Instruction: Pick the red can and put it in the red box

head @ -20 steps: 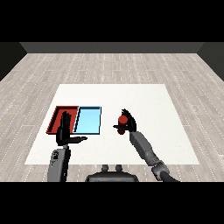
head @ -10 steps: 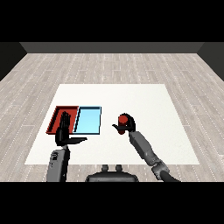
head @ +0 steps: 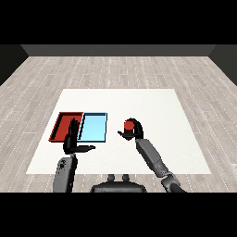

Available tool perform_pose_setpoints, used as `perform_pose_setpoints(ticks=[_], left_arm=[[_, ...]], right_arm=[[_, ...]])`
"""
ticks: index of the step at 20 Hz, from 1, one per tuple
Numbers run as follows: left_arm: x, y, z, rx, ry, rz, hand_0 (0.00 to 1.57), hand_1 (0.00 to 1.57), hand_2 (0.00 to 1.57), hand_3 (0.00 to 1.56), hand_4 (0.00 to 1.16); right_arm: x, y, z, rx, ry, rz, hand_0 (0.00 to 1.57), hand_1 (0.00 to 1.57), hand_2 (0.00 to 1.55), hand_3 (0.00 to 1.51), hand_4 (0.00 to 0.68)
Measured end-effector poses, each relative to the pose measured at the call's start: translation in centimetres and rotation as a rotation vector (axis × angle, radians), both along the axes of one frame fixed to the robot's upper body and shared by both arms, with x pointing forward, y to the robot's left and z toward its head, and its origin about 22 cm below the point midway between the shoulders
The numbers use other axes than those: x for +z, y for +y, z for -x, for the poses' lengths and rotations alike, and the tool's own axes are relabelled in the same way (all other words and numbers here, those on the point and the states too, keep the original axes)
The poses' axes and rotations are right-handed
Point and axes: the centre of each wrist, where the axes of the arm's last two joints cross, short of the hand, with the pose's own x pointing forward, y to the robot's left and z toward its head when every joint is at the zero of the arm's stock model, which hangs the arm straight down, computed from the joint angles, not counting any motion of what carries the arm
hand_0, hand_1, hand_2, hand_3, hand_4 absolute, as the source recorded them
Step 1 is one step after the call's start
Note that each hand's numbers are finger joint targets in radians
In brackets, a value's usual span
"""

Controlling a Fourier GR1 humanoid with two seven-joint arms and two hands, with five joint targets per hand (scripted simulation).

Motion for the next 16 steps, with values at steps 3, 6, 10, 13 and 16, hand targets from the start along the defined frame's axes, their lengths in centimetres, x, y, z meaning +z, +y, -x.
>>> perform_pose_setpoints(ticks=[3, 6, 10, 13, 16], left_arm=[[-0.1, 0.0, 0.0, -0.019, 0.010, -0.026, 0.00, 0.00, 0.00, 0.00, 0.00], [0.2, -1.7, 0.1, -0.054, 0.022, -0.032, 0.00, 0.00, 0.00, 0.00, 0.00], [0.1, -4.0, -0.5, -0.119, 0.046, -0.022, 0.00, 0.00, 0.00, 0.00, 0.00], [0.8, -6.1, -1.4, -0.160, 0.066, -0.015, 0.00, 0.00, 0.00, 0.00, 0.00], [1.0, -7.4, -1.8, -0.183, 0.077, -0.008, 0.00, 0.00, 0.00, 0.00, 0.00]], right_arm=[[1.3, 0.3, 0.3, 0.005, -0.036, -0.007, 1.45, 1.45, 1.45, 1.41, 0.647], [2.5, 0.7, 1.1, 0.011, -0.066, -0.011, 1.44, 1.44, 1.45, 1.42, 0.651], [4.0, 1.0, 1.0, 0.005, -0.088, -0.024, 1.42, 1.42, 1.44, 1.42, 0.652], [4.3, 0.9, 1.3, 0.014, -0.110, -0.038, 1.44, 1.44, 1.45, 1.43, 0.658], [4.7, 0.7, 1.2, 0.022, -0.124, -0.043, 1.44, 1.44, 1.45, 1.43, 0.658]])
